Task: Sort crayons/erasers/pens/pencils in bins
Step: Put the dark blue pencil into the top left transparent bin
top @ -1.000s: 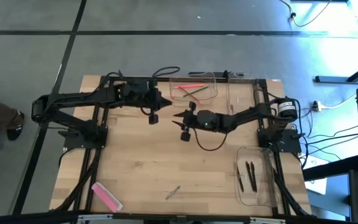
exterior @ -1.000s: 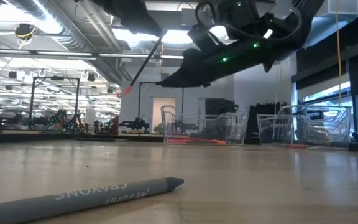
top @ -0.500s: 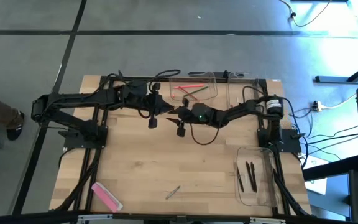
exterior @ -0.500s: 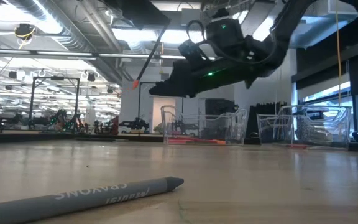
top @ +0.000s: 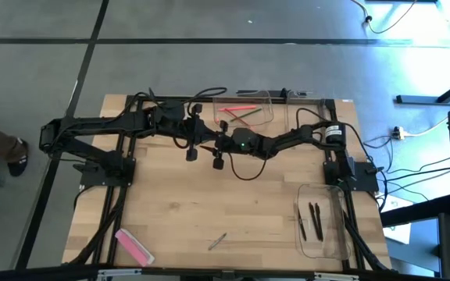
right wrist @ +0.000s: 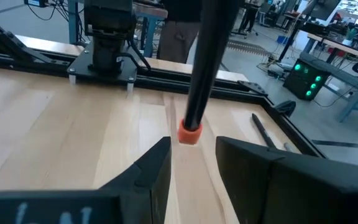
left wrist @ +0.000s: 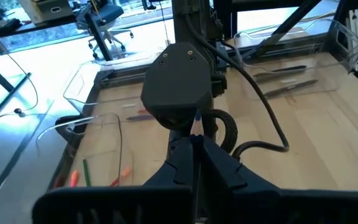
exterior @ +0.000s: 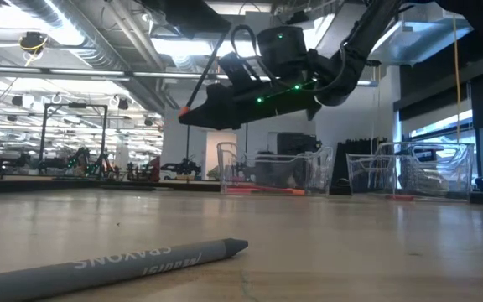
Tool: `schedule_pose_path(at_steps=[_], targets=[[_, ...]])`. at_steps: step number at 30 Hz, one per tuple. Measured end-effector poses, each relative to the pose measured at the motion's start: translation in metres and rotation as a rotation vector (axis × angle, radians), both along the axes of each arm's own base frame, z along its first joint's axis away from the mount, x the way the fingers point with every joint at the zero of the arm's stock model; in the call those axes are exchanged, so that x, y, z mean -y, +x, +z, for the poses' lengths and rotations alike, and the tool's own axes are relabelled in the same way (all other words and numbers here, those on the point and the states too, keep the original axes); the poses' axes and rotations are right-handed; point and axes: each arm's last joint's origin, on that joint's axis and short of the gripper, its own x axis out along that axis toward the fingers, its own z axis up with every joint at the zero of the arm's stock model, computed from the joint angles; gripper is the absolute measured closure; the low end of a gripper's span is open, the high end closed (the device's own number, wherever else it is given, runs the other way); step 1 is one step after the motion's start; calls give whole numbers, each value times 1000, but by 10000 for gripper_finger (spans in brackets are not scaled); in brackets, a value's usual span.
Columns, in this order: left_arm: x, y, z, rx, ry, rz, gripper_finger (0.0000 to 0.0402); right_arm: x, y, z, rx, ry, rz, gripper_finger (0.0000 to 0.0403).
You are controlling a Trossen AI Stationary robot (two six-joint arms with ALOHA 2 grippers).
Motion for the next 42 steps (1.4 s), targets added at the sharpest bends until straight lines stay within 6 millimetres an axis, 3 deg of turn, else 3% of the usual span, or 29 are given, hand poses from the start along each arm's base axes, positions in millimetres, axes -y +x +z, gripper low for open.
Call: schedule_pose_path(at_steps=[17, 34, 42], targets=[[0, 0, 0, -2, 3, -1, 396, -2, 1, 3, 34, 2, 58, 273], [0, 0, 0, -2, 2, -1, 399, -2, 1, 5, 45, 3, 60, 347], [0, 0, 0, -2, 3, 0, 399, -1, 1, 5, 45, 2, 47, 354]])
